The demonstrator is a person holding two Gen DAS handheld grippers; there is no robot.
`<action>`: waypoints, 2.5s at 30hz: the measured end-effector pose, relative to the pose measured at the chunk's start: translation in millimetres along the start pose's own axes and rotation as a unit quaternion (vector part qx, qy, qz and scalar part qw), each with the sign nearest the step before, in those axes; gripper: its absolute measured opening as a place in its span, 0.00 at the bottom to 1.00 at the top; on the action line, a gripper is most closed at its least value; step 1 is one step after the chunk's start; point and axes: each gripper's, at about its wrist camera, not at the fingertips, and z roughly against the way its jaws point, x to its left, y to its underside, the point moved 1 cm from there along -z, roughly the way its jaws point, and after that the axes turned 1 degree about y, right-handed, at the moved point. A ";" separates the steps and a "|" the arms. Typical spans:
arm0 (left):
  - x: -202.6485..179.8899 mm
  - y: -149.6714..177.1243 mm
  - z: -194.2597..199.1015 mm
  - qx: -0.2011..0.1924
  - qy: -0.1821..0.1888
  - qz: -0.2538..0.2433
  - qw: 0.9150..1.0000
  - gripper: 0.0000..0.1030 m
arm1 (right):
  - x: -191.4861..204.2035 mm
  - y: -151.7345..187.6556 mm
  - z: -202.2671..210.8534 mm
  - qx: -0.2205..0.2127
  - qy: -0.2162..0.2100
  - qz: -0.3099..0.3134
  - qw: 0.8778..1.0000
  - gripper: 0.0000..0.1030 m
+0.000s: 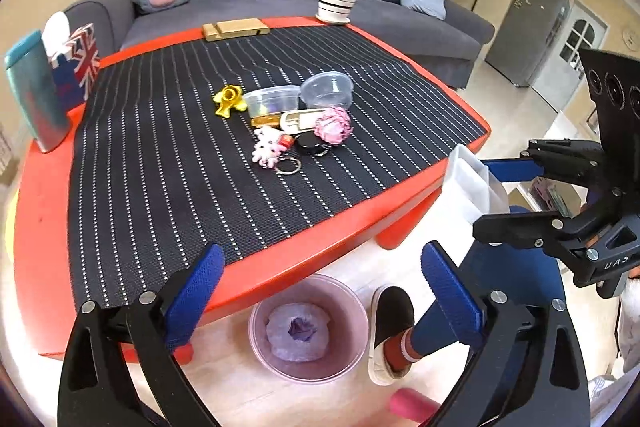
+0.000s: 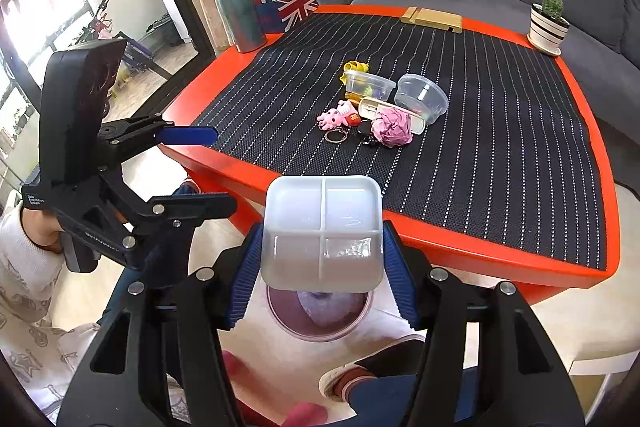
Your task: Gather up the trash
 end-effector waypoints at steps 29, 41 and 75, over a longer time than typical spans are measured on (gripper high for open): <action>41.2 12.0 45.0 -0.044 -0.026 0.050 0.997 0.92 | 39.9 -9.5 -21.7 0.018 -0.043 0.045 0.998 0.60; 39.7 12.2 44.6 -0.043 -0.023 0.047 0.998 0.92 | 36.2 -14.1 -21.4 0.010 -0.031 0.036 0.999 0.93; 30.0 3.1 30.5 -0.034 -0.017 0.035 0.999 0.92 | -18.9 -53.5 -26.5 -0.023 0.008 -0.010 1.000 0.93</action>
